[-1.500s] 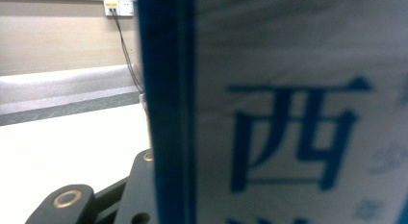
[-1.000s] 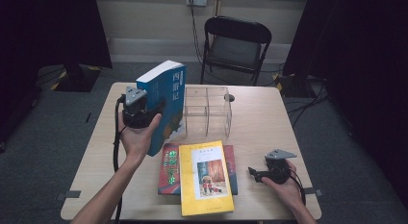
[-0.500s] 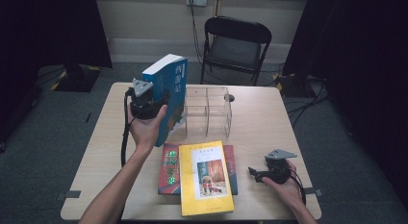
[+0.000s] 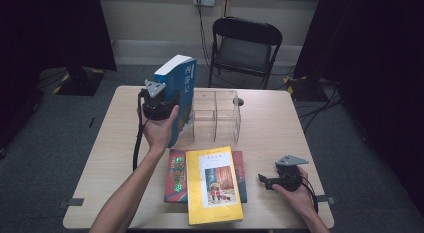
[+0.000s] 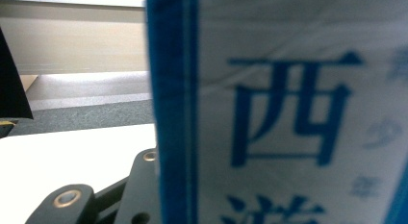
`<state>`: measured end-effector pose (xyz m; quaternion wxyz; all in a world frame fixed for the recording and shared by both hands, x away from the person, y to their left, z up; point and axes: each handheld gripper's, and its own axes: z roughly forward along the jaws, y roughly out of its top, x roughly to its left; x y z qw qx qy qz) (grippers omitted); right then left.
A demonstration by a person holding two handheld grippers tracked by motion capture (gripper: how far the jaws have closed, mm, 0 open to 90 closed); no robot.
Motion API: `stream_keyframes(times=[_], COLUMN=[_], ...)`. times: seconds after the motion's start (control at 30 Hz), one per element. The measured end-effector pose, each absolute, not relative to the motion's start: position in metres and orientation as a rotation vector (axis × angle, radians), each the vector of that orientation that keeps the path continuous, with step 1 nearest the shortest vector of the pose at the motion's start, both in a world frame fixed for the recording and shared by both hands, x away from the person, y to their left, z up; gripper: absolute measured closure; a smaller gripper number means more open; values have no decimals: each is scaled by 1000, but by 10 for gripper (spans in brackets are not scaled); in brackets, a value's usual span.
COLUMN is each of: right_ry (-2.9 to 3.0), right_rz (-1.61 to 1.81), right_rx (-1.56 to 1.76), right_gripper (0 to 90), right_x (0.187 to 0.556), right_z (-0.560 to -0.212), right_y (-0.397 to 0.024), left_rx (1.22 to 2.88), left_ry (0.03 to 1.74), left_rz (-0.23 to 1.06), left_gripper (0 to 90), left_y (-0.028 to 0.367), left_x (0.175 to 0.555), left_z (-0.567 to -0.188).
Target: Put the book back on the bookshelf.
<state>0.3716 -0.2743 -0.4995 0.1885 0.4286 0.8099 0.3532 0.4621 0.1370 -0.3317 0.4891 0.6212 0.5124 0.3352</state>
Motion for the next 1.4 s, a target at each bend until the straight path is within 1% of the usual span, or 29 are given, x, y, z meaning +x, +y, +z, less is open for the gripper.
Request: stream_keyframes(times=[0.37,0.7,1.03,1.13,1.27,1.4], right_ry=[2280,2282,2282,2282,2283,2285], right_rz=[995,996,996,996,996,1000], right_rx=[1202,1200,1201,1200,1201,1200], right_gripper=[134,135,135,135,135,135], right_x=[371,371,371,371,371,371], right_z=[-500,-500,-500,-500,-500,-499], right_y=[-275,-275,-275,-275,-276,-276], left_rx=[1500,1483,1494,1496,1498,1488], left_ry=[1273,1260,1254,1248,1248,1250], left_rz=[847,894,919,958,963,934], left_gripper=[619,620,620,619,619,619], left_y=[130,126,129,127,126,127], left_x=[480,483,479,478,479,482], left_z=[-337,-353,-343,-342,-350,-365])
